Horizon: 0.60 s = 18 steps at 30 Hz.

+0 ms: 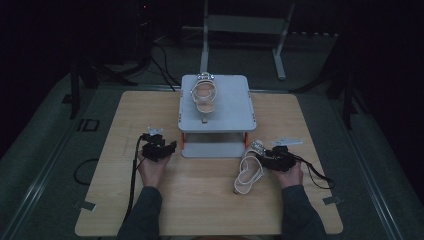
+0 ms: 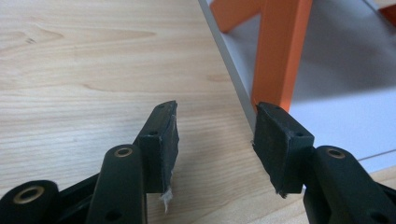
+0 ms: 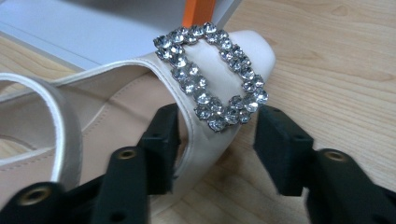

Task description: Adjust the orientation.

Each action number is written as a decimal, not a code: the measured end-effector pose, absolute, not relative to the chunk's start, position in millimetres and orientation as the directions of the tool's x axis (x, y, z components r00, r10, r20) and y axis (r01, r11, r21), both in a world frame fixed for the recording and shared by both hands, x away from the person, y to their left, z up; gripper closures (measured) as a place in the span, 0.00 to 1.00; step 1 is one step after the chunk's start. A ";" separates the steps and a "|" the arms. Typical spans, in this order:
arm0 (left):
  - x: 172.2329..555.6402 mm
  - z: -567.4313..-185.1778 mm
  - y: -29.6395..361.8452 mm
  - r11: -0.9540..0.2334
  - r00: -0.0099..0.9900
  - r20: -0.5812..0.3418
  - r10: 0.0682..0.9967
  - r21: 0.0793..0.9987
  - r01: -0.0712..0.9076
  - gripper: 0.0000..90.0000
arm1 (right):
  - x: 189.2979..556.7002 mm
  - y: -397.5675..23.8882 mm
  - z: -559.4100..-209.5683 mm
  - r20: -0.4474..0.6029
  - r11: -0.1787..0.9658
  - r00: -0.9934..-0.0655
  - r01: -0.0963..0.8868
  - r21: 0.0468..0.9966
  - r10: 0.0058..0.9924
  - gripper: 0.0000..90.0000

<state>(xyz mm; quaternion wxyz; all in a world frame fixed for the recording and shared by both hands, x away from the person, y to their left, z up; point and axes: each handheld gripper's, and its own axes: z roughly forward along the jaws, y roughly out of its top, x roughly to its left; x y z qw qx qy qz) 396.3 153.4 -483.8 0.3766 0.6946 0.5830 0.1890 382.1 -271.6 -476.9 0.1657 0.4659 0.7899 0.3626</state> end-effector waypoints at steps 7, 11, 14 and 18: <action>395.6 -490.5 155.4 -0.040 0.242 -0.169 0.955 0.739 0.673 0.56 | 383.8 -279.2 -476.4 0.079 0.278 -0.478 0.628 0.727 0.875 0.59; 395.6 -494.8 158.0 -0.035 0.235 -0.172 0.957 0.732 0.680 0.56 | 386.8 -289.2 -476.4 0.093 0.250 -0.450 0.641 0.725 0.888 0.59; 396.6 -500.5 160.1 -0.034 0.230 -0.172 0.958 0.727 0.686 0.56 | 392.5 -303.2 -476.7 0.110 0.220 -0.424 0.654 0.724 0.899 0.59; 396.9 -502.8 160.4 -0.032 0.235 -0.175 0.956 0.734 0.678 0.56 | 399.2 -312.9 -476.4 0.115 0.207 -0.408 0.661 0.721 0.906 0.59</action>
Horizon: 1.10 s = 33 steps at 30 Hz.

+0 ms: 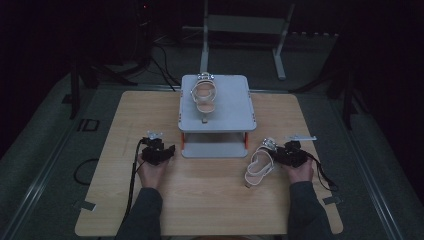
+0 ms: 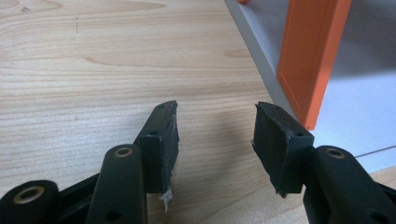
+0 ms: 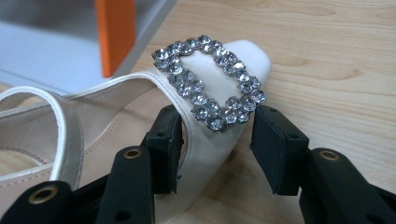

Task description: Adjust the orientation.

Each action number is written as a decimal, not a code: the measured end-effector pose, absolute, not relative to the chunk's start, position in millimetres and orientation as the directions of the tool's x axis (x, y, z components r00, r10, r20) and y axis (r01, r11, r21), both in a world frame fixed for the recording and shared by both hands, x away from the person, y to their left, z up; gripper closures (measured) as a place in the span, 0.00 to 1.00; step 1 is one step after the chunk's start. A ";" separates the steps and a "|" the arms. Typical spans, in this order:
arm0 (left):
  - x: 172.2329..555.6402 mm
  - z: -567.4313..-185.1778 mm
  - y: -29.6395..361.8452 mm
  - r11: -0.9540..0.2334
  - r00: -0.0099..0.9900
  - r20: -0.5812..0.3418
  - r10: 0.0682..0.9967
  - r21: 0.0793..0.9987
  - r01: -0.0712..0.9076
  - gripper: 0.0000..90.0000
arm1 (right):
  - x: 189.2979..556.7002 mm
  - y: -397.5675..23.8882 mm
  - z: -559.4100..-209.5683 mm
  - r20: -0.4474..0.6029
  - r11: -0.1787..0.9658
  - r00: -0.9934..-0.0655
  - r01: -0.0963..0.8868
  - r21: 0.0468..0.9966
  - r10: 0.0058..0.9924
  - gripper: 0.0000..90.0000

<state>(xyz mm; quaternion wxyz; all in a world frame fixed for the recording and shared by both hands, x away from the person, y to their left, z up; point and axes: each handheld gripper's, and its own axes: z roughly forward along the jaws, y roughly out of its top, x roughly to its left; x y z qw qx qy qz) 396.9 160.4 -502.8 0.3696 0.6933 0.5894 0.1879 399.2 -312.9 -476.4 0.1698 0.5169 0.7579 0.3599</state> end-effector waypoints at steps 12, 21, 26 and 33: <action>398.7 -505.9 159.5 -0.040 0.243 -0.159 0.957 0.756 0.653 0.56 | 427.5 -304.6 -473.9 0.085 0.281 -0.465 0.659 0.697 0.881 0.59; 400.3 -506.3 159.7 -0.037 0.234 -0.154 0.960 0.759 0.650 0.55 | 418.8 -312.0 -459.8 0.058 0.304 -0.482 0.638 0.708 0.874 0.49; 401.1 -506.4 160.4 -0.031 0.232 -0.161 0.959 0.759 0.651 0.54 | 406.7 -314.6 -442.6 0.064 0.251 -0.454 0.597 0.762 0.889 0.45; 400.9 -506.5 162.4 -0.013 0.229 -0.181 0.956 0.757 0.653 0.54 | 389.0 -305.6 -432.9 0.018 0.266 -0.451 0.560 0.785 0.893 0.41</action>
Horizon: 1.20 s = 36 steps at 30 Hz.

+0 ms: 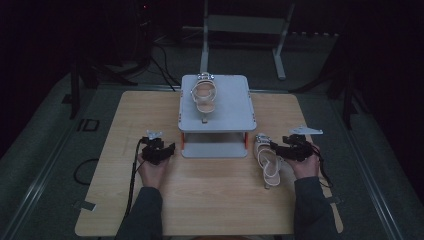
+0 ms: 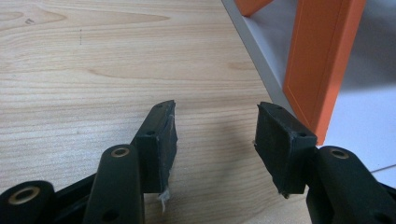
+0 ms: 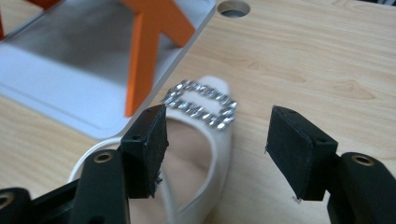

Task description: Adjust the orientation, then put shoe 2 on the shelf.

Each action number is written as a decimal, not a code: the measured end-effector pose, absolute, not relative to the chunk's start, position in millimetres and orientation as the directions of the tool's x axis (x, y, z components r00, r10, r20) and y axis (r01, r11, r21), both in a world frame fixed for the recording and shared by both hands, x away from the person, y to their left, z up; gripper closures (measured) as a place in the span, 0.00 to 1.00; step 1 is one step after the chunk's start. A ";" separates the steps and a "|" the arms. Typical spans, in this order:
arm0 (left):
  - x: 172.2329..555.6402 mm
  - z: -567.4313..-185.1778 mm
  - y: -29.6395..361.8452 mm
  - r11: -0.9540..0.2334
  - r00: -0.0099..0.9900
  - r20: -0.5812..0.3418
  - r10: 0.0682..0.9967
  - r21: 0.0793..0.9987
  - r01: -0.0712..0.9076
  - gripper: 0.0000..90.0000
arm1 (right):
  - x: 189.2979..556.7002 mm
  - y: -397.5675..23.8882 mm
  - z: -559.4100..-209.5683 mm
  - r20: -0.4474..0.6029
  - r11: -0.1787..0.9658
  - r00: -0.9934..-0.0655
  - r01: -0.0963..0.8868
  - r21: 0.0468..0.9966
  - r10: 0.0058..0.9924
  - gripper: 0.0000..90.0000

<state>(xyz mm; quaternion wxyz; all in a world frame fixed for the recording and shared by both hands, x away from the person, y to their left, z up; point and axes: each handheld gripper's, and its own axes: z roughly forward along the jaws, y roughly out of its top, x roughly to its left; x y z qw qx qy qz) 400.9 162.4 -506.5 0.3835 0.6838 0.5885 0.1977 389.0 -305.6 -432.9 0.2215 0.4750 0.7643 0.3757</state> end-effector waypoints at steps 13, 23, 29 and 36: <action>400.2 -506.7 161.8 -0.012 0.229 -0.182 0.956 0.759 0.651 0.52 | 365.8 -299.3 -441.5 0.018 0.263 -0.427 0.589 0.764 0.904 0.42; 399.4 -506.7 161.0 -0.018 0.229 -0.174 0.958 0.759 0.651 0.52 | 363.7 -297.1 -446.9 0.033 0.258 -0.408 0.637 0.727 0.912 0.45; 399.4 -506.6 161.5 -0.016 0.230 -0.178 0.957 0.758 0.652 0.52 | 363.0 -295.4 -445.2 0.032 0.255 -0.391 0.657 0.709 0.920 0.48; 399.3 -506.6 161.5 -0.015 0.230 -0.178 0.957 0.758 0.652 0.52 | 361.4 -287.9 -439.4 0.016 0.274 -0.399 0.657 0.702 0.917 0.49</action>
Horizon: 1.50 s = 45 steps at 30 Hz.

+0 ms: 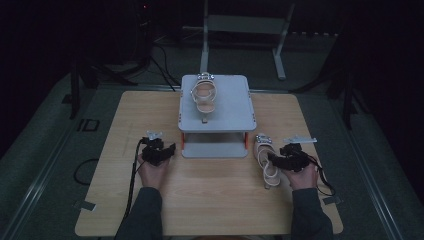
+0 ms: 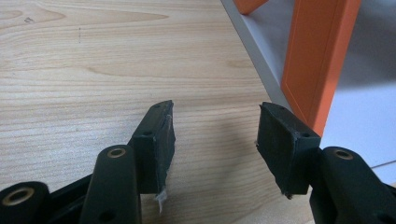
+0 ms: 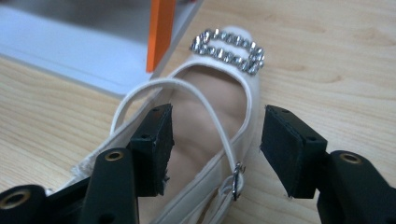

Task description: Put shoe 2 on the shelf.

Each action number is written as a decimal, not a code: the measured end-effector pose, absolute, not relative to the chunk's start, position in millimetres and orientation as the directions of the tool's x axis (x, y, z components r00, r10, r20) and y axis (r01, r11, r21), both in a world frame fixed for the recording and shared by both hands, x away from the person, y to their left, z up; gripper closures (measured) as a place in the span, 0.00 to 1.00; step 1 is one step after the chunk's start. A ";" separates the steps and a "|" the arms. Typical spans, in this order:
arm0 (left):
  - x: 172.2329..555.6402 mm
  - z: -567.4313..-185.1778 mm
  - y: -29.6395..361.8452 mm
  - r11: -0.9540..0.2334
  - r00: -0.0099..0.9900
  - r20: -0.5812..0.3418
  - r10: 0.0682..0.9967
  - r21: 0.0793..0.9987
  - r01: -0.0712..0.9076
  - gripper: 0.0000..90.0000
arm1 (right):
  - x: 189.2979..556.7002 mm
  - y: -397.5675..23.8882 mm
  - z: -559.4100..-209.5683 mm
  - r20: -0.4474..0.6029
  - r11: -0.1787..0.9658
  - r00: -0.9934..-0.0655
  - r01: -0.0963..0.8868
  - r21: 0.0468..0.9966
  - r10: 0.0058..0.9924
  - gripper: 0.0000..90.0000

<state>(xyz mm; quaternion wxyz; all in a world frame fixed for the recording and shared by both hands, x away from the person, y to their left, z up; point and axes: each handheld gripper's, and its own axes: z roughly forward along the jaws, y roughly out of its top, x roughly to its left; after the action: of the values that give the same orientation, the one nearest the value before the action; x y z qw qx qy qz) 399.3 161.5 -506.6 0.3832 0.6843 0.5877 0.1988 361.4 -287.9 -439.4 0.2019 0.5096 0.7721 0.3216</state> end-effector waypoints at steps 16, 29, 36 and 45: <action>399.4 -506.8 162.1 -0.009 0.230 -0.186 0.955 0.758 0.652 0.52 | 367.6 -295.6 -448.0 0.152 0.115 -0.241 0.817 0.565 0.959 0.82; 399.4 -506.7 162.2 -0.010 0.230 -0.185 0.955 0.758 0.652 0.52 | 370.6 -295.7 -447.8 0.197 0.026 -0.153 0.847 0.531 0.968 0.90; 399.4 -506.8 162.3 -0.010 0.230 -0.185 0.955 0.758 0.652 0.52 | 371.2 -297.0 -447.7 0.219 -0.002 -0.132 0.853 0.522 0.967 0.91; 399.4 -506.7 162.0 -0.010 0.229 -0.184 0.956 0.758 0.652 0.52 | 373.0 -303.9 -448.4 0.280 -0.055 -0.106 0.856 0.513 0.954 0.92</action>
<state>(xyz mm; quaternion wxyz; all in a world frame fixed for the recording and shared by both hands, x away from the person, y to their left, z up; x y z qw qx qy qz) 399.4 162.0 -506.7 0.3853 0.6828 0.5887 0.1972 373.0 -303.9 -448.4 0.0826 0.6634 0.6823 0.2959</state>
